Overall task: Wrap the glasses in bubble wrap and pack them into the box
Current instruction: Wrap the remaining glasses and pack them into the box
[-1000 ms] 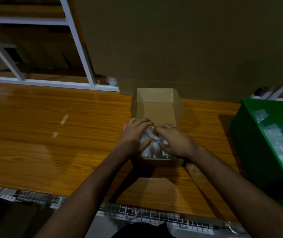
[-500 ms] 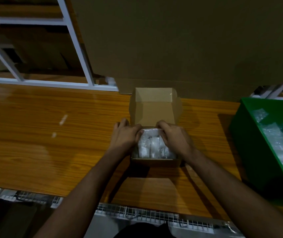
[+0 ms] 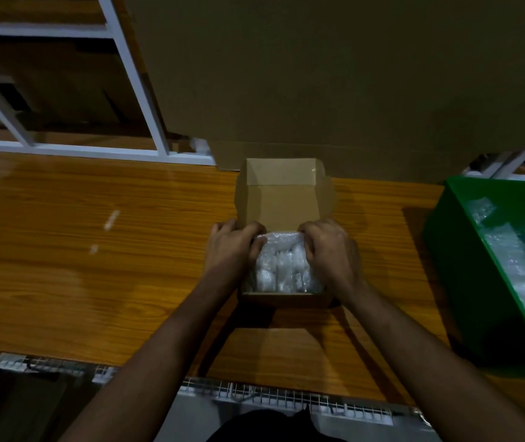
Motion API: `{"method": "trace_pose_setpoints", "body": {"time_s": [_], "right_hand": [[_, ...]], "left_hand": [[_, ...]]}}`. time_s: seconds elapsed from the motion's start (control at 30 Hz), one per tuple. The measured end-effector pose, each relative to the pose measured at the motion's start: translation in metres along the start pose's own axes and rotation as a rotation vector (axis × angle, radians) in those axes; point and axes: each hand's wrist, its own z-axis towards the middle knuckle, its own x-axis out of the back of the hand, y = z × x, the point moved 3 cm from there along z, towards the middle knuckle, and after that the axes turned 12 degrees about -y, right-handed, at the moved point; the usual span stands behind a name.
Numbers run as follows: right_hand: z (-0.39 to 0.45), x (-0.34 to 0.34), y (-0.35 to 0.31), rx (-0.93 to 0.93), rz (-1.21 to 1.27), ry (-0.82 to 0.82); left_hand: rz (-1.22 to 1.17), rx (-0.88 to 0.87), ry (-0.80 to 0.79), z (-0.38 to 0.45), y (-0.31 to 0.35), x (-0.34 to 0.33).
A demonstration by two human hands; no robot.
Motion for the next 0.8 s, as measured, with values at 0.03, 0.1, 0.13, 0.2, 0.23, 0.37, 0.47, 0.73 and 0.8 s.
{"method": "trace_pose_setpoints", "body": {"time_s": [0.03,0.1,0.13,0.2,0.23,0.37,0.47,0.73,0.8], "right_hand": [[-0.001,0.002,0.001,0.004,-0.028,0.015],[-0.002,0.002,0.003,0.023,-0.092,0.025],[-0.002,0.001,0.003,0.036,-0.135,0.018],[-0.001,-0.001,0.003,0.059,-0.221,-0.03],[0.0,-0.002,0.002,0.066,-0.252,-0.055],[-0.003,0.002,-0.009,0.183,-0.236,-0.134],[-0.004,-0.001,-0.012,0.197,-0.157,-0.299],[0.0,-0.013,-0.014,0.113,-0.137,-0.408],[0.002,-0.013,-0.014,0.096,-0.13,-0.426]], "left_hand": [[0.02,-0.005,-0.001,0.001,0.0,-0.001],[0.062,-0.02,-0.017,0.002,0.003,-0.002],[0.086,-0.023,-0.027,0.003,0.005,-0.003],[0.147,-0.022,-0.051,0.005,0.011,-0.003],[0.178,-0.02,-0.072,0.006,0.013,-0.004],[0.232,-0.03,-0.071,0.003,0.011,-0.007],[0.249,-0.084,0.007,-0.001,0.01,-0.009],[0.258,-0.235,-0.075,0.002,0.011,-0.014],[0.322,-0.188,-0.132,0.003,0.011,-0.012]]}}
